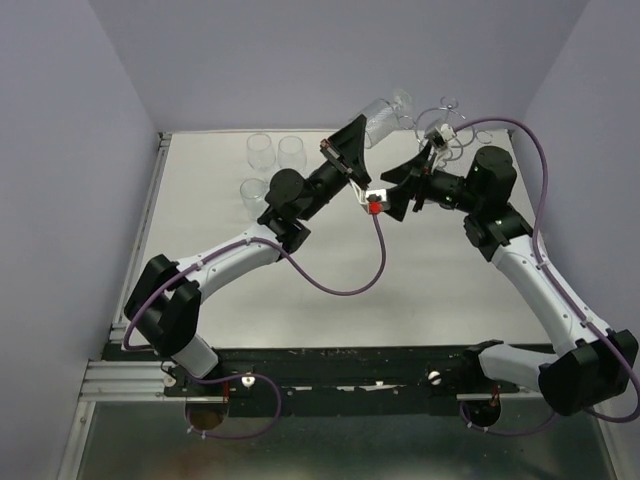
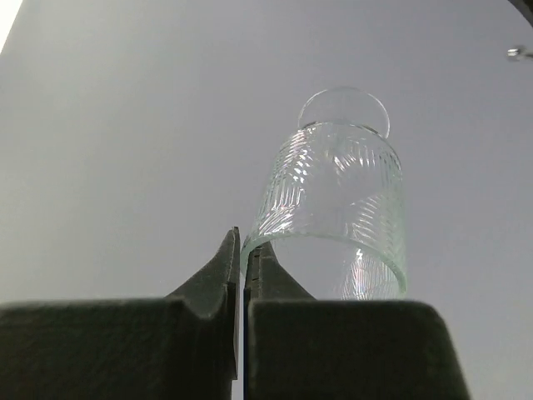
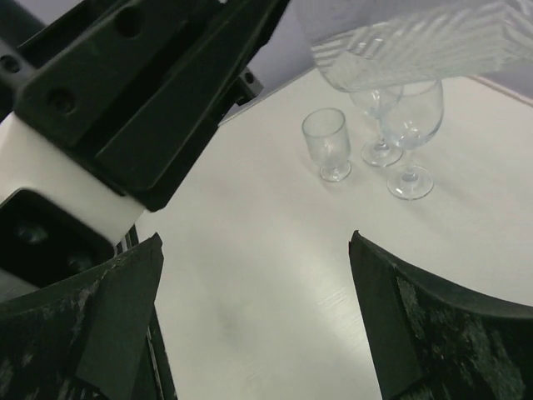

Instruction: Take the wine glass off the wine glass rack

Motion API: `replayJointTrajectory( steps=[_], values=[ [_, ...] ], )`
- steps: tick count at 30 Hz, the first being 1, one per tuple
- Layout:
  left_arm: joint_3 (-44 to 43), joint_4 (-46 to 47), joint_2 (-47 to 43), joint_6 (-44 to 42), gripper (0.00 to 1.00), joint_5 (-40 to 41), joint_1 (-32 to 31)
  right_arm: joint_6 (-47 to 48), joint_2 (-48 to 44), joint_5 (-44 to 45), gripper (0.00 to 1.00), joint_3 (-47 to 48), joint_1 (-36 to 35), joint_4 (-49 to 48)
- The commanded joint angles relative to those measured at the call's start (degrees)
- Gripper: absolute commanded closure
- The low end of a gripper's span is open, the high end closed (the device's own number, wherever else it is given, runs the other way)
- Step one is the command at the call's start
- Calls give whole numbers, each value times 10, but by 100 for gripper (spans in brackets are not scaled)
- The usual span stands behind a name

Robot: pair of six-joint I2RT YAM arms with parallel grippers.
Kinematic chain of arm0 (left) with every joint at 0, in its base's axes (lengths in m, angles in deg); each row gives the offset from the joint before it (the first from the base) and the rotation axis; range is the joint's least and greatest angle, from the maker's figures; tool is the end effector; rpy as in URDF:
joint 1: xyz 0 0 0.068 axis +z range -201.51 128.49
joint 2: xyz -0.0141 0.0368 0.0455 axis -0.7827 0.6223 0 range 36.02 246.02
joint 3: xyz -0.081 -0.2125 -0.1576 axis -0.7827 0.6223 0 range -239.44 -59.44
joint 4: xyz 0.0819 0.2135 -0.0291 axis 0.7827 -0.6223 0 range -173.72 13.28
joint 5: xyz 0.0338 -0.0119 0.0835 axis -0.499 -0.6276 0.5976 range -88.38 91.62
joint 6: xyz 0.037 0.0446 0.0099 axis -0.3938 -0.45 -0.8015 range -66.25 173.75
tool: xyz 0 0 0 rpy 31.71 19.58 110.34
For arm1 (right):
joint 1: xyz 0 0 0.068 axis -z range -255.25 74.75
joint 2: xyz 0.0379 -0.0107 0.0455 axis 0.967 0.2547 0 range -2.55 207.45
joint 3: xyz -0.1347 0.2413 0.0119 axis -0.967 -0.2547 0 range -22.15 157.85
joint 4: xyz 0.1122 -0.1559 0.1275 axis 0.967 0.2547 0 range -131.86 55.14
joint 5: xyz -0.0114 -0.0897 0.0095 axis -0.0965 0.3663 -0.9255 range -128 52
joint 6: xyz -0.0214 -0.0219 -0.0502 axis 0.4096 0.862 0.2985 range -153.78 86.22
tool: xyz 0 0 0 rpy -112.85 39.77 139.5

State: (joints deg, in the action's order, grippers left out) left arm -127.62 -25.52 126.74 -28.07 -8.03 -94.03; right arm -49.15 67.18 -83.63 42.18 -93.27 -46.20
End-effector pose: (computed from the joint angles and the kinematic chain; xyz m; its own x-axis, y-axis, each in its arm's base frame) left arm 0.2485 -0.2375 0.4113 0.8170 0.5748 -0.0453 -0.2398 0.4102 0.8799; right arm 0.2258 0.1056 0.4027 -0.2546 0.1122 -0.9605 -0.8593 0.4294 0.2779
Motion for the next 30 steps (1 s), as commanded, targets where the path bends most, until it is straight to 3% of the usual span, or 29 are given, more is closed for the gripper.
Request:
replayJointTrajectory(
  steps=[1,6,13,15,19,30],
  values=[
    [37,-21,-45,70,100,10,-5,82,-60,-40,0,-39,16,58],
    [67,-114,-78,114,100,-4,-6,222,-110,-4,0,-65,24,150],
    [42,-393,-126,141,100,-55,-5,377,-173,104,0,-84,25,245],
    [10,-485,-122,150,100,-58,-2,386,-171,152,0,-76,26,262],
    [-61,-639,-108,158,100,-66,5,379,-138,154,0,-44,40,318],
    [-276,-998,-6,128,100,-20,14,239,-101,157,0,-89,68,275]
  ],
)
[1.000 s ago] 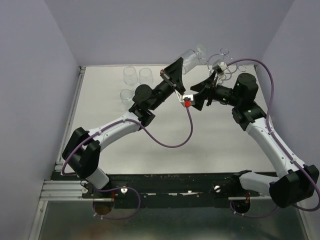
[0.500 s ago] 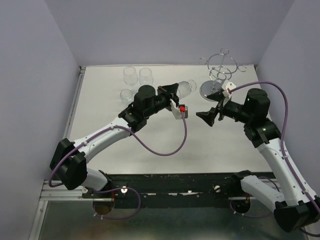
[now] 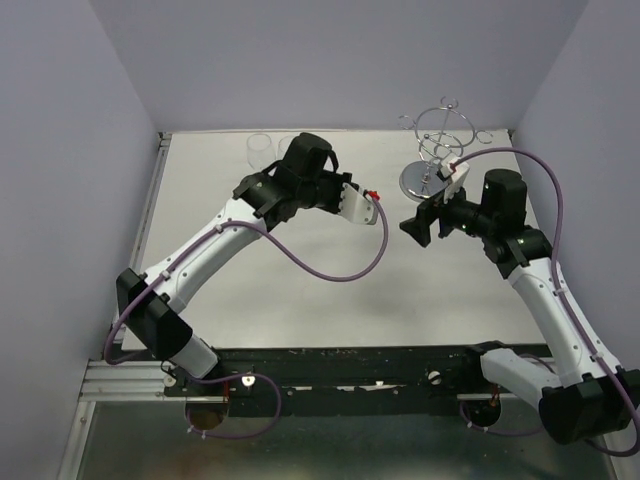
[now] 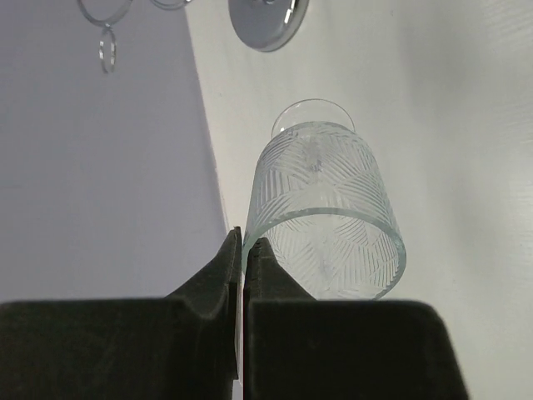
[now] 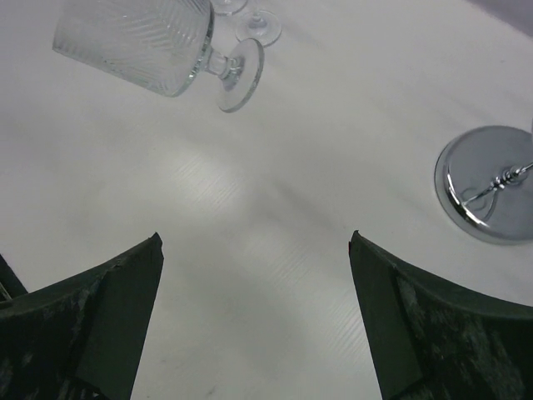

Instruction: Take the wine glass off the wine glass rack

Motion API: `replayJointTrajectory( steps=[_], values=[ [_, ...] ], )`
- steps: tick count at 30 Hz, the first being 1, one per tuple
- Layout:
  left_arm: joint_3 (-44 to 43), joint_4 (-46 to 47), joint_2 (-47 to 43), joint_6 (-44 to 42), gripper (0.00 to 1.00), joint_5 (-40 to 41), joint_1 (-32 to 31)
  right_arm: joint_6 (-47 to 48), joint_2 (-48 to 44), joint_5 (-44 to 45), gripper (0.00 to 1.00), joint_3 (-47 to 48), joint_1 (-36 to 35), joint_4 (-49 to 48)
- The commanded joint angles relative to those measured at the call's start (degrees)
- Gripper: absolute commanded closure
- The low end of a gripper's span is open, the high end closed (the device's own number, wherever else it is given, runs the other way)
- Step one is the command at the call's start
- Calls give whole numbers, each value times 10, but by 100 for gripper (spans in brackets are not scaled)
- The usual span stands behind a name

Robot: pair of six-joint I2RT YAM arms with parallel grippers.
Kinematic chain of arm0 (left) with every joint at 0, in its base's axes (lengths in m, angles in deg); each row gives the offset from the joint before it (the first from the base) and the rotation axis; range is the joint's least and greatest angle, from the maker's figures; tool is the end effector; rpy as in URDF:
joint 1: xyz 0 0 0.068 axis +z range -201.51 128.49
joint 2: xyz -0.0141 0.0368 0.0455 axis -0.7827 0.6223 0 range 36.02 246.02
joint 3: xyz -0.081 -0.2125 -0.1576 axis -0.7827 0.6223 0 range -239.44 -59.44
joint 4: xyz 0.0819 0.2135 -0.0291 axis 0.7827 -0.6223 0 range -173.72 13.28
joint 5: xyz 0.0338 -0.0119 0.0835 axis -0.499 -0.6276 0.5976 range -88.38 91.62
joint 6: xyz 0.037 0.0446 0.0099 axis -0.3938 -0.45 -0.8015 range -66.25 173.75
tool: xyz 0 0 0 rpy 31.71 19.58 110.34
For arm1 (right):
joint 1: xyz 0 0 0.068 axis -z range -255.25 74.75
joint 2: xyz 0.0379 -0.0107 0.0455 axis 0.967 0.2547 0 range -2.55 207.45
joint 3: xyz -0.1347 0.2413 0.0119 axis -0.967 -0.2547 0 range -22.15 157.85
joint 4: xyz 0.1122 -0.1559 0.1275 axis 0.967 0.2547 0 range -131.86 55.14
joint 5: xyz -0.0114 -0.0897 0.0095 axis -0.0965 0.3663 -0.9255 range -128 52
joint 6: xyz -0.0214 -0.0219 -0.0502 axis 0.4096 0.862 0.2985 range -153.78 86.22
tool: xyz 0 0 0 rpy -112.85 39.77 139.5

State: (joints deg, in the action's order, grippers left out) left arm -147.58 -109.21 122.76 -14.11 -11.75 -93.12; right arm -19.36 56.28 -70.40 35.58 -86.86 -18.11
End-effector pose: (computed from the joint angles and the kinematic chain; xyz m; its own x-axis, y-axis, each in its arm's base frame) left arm 0.2280 -0.2157 0.3866 0.5900 0.6813 -0.4333 0.6568 -0.0929 0.7483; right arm 0.1854 0.0614 0.3524 -0.2378 -0.2634 -0.9349 -0.7284 0.6851 -0.0077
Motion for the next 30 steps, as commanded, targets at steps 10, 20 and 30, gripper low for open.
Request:
replayJointTrajectory(
  steps=[10,20,30],
  values=[
    [-175,-350,112,18,100,38,7,-52,60,-62,1,11,4,31],
    [-274,-487,218,82,100,46,11,-60,69,-79,1,-3,4,12],
    [-235,-450,244,151,100,55,22,-69,56,-74,0,-32,4,-5]
  ],
)
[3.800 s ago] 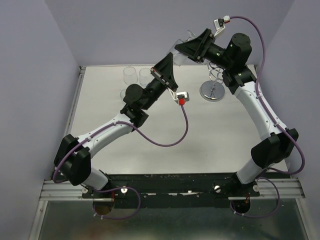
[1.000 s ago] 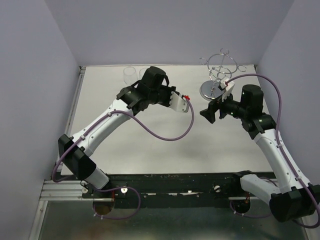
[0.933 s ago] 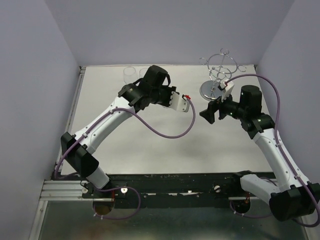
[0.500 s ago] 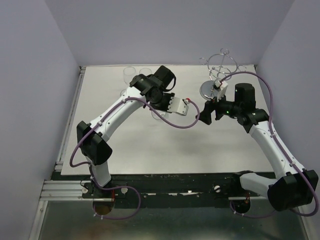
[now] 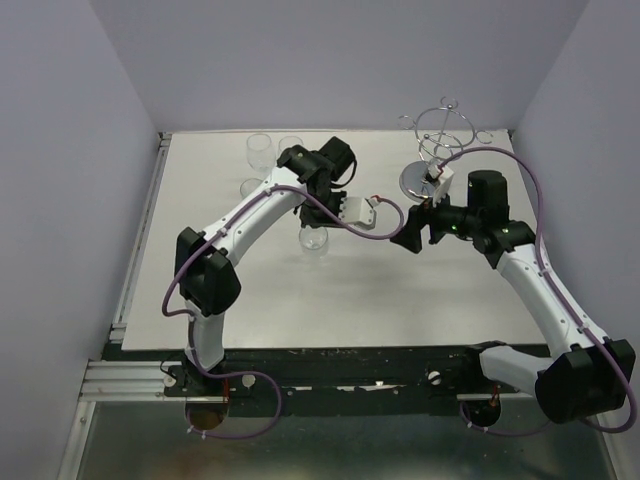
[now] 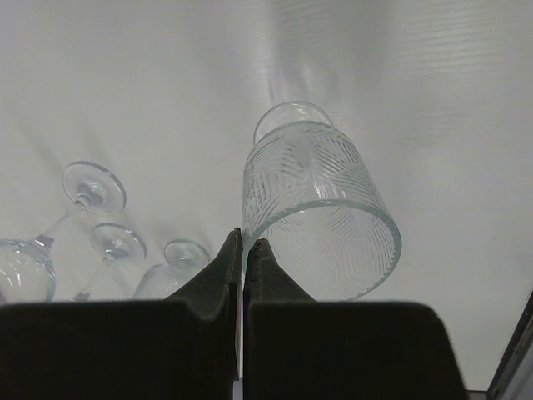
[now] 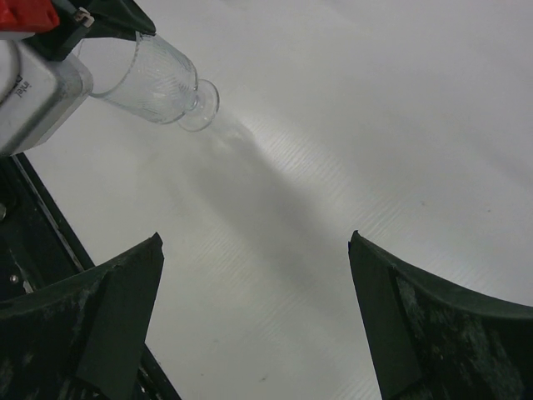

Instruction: Take the wine glass off the wine glass rack

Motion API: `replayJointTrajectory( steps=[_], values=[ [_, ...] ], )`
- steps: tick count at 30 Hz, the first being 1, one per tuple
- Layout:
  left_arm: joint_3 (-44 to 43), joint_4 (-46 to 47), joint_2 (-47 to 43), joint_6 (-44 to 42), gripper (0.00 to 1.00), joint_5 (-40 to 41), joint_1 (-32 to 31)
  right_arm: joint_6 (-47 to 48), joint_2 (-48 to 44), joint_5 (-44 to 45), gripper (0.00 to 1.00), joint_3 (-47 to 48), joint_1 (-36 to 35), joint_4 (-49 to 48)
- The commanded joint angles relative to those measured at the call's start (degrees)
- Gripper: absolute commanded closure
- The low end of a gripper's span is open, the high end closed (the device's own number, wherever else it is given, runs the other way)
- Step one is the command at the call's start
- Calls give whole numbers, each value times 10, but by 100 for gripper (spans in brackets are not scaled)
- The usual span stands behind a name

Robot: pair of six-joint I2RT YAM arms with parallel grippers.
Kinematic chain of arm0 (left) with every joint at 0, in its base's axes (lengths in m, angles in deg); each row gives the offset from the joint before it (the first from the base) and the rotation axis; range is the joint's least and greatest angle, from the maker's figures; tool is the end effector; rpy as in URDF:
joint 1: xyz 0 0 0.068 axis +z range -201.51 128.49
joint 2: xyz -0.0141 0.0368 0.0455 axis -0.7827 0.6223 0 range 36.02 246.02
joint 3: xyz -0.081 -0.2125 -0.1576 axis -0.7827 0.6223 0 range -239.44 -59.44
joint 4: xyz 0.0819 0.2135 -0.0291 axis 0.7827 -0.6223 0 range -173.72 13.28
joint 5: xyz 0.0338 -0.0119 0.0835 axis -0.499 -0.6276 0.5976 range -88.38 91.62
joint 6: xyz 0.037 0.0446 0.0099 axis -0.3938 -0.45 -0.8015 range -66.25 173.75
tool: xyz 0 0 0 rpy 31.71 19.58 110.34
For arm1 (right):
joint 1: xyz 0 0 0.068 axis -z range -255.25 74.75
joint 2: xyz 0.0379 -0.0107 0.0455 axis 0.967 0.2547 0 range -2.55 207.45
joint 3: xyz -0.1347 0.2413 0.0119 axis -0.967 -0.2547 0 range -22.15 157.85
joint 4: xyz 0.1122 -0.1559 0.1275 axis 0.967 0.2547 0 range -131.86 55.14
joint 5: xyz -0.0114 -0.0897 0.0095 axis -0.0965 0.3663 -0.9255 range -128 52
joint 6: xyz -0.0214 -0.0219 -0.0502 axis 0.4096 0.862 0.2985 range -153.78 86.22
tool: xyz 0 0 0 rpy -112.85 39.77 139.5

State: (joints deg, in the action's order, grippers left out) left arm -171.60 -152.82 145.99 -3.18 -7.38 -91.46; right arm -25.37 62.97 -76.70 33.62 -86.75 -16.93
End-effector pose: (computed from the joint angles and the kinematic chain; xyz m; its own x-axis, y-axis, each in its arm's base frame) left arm 0.2663 -0.2317 0.3219 0.1574 0.9479 -0.2771 0.9814 -0.1190 0.1504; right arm 0.2064 0.0692 0.3196 -0.4552 -0.2090 -0.8655 -0.7339 0.6385 0.2318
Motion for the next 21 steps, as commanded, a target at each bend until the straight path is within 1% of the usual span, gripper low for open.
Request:
replayJointTrajectory(
  steps=[1,4,8,12,14,16,18,21],
  values=[
    [8,-13,15,49,100,14,7,-11,-12,-12,0,-14,3,-18],
    [22,17,15,94,100,34,13,-14,-12,-12,1,-18,3,-23],
    [0,33,25,181,100,42,35,-15,-12,-10,0,-20,2,-23],
    [-29,29,32,284,100,22,76,-15,-13,-9,0,-23,3,-28],
    [-40,34,32,349,100,0,109,-18,-12,-9,0,-24,3,-30],
    [-31,45,23,401,100,-15,135,-19,-9,-9,0,-23,3,-30],
    [-5,67,6,422,100,12,145,-21,-7,-9,0,-22,3,-32],
    [3,77,0,464,100,14,165,-21,-2,-9,0,-18,3,-32]
  ],
)
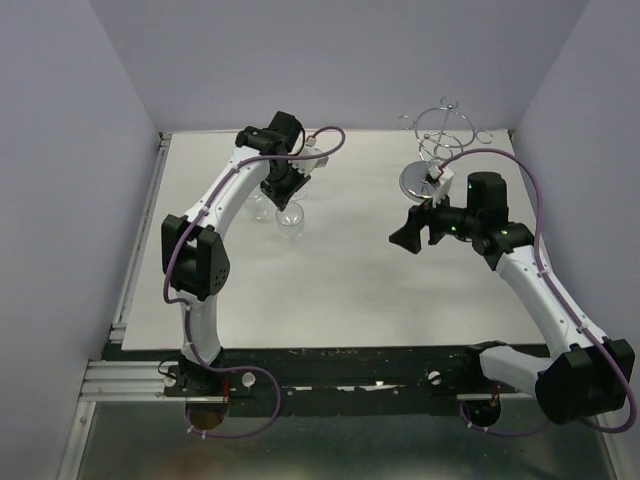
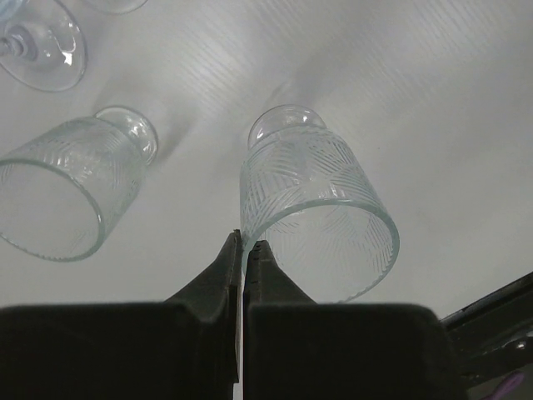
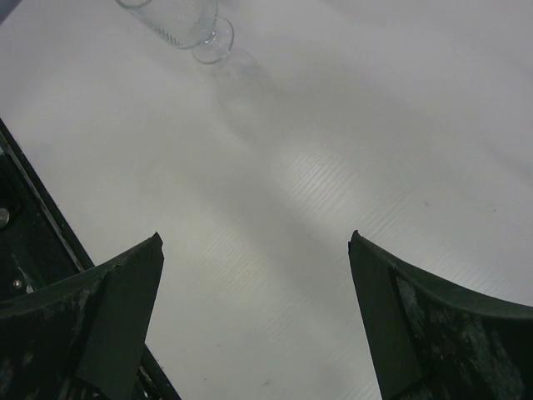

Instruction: Take the wine glass off the wine glass rack

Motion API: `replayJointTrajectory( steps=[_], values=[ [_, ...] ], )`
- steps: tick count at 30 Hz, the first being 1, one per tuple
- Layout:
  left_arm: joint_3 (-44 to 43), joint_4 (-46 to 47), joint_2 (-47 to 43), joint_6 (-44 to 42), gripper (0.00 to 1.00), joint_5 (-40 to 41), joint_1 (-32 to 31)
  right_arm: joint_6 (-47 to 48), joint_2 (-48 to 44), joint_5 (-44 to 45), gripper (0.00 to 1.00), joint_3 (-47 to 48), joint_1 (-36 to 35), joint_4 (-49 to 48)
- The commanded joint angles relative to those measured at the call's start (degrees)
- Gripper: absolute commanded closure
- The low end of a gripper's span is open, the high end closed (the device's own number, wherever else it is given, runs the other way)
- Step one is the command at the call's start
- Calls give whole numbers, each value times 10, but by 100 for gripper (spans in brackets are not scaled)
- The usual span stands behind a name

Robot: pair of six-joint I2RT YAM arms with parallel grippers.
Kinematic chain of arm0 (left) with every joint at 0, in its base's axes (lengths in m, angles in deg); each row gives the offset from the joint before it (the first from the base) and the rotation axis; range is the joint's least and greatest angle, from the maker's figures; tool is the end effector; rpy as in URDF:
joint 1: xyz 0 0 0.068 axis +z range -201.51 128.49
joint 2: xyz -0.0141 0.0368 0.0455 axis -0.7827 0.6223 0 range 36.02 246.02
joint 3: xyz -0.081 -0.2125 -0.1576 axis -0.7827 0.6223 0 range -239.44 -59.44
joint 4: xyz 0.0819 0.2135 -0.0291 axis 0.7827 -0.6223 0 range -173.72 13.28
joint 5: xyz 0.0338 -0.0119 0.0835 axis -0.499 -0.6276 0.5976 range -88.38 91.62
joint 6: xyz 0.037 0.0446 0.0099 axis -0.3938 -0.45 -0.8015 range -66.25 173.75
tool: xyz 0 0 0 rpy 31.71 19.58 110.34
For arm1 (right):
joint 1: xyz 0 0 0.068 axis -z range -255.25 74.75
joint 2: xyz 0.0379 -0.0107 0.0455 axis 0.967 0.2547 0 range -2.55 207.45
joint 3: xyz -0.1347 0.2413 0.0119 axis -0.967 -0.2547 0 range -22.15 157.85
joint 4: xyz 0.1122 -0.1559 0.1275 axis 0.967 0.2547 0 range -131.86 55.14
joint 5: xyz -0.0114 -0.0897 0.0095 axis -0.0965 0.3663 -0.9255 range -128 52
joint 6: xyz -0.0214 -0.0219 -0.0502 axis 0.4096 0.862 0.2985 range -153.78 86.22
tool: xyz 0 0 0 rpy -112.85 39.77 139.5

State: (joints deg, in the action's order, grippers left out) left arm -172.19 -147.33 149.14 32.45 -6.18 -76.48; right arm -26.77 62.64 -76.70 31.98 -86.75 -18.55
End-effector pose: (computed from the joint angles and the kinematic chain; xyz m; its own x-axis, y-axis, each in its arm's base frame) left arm 0.3376 -0.1636 0.3088 -0.6320 0.6913 -0.3503 0.7383 0.6745 -0.0010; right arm 0.2058 0.0691 0.3144 -0.4684 -0.1924 -0.8623 -0.7239 0.6432 0.2497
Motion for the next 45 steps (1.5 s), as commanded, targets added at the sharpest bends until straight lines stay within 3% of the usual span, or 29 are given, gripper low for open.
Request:
replayJointTrajectory(
  steps=[1,7,14,30,45],
  values=[
    [6,23,-31,124,100,-1,22,-7,2,-9,0,0,3,-16],
    [-15,40,-14,199,100,-18,53,-7,13,-3,0,10,3,-13],
    [-62,64,17,259,100,49,66,-9,23,7,0,27,3,1],
    [-114,69,96,249,100,52,83,-1,35,17,0,20,3,1],
    [-114,78,103,229,100,73,89,-3,49,11,0,20,3,-9]
  ],
)
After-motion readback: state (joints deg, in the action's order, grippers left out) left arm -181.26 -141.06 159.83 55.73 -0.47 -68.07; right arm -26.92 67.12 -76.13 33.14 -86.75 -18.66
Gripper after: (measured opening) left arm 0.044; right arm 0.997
